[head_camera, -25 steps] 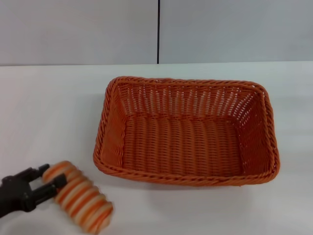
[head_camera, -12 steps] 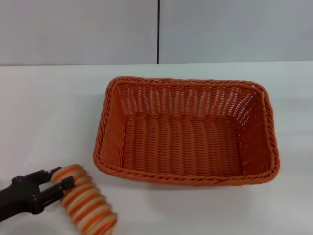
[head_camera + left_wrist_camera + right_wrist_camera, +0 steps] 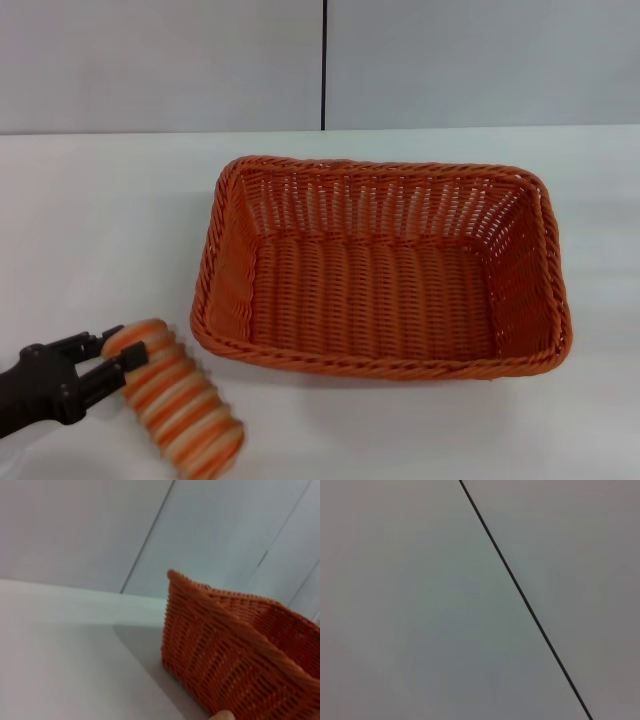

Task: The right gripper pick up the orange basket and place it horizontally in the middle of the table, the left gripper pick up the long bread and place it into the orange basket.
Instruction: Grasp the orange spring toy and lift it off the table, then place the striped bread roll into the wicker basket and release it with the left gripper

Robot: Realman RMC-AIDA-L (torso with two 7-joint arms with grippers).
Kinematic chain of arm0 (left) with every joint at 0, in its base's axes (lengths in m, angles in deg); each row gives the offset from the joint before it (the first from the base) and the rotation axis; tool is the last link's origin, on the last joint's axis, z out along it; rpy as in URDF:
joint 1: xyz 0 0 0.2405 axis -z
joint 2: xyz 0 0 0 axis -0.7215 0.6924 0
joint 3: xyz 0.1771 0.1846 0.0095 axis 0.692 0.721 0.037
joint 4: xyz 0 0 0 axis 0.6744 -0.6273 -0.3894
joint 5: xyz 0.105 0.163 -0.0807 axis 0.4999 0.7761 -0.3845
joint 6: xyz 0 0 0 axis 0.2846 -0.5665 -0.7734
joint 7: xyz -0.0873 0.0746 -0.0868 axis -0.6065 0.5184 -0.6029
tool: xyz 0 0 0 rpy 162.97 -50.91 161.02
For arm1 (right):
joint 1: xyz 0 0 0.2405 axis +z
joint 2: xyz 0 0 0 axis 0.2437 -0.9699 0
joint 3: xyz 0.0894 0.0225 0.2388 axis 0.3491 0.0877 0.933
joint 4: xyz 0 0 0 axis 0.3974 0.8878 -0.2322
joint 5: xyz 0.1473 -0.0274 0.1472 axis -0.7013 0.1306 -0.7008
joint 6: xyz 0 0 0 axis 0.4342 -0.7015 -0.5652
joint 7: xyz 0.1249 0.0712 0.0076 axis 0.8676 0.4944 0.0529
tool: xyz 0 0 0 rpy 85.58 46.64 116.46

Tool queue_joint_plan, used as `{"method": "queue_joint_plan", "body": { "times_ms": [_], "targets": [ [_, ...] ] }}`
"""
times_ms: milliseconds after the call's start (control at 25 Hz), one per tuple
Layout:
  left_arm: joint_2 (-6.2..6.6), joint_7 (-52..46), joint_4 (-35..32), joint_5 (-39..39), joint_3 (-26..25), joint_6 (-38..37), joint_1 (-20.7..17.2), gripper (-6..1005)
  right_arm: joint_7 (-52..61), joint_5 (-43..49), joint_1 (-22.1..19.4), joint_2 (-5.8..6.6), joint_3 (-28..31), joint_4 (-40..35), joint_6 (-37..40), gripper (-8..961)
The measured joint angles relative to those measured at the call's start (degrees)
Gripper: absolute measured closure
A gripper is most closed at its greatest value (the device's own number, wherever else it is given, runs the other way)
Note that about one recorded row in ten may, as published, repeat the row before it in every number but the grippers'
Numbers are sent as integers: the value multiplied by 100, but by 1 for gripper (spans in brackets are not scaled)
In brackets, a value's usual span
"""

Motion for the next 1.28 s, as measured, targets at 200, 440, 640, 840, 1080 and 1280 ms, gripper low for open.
{"method": "queue_joint_plan", "body": {
  "times_ms": [200,440,640,840,1080,1280],
  "targets": [
    [43,-6,-8,-105,-215,-82,-2,603,-10,0,6,0,14,0,10,366],
    [123,13,-15,-173,-975,-103,-18,656,-14,-15,16,0,17,0,9,366],
    [338,-26,57,-330,-2300,-289,-37,701,-15,-42,17,0,18,0,-27,366],
    [314,-170,272,-928,-2699,-845,194,730,-15,-43,51,-21,26,0,-36,366],
    [-23,-125,525,-1227,-2260,-1614,1125,765,-15,-30,56,-89,-15,0,-49,366],
    [-97,255,1120,-1219,-1086,-1292,1759,789,-15,-11,22,-146,-35,2,-60,366]
  ]
}}
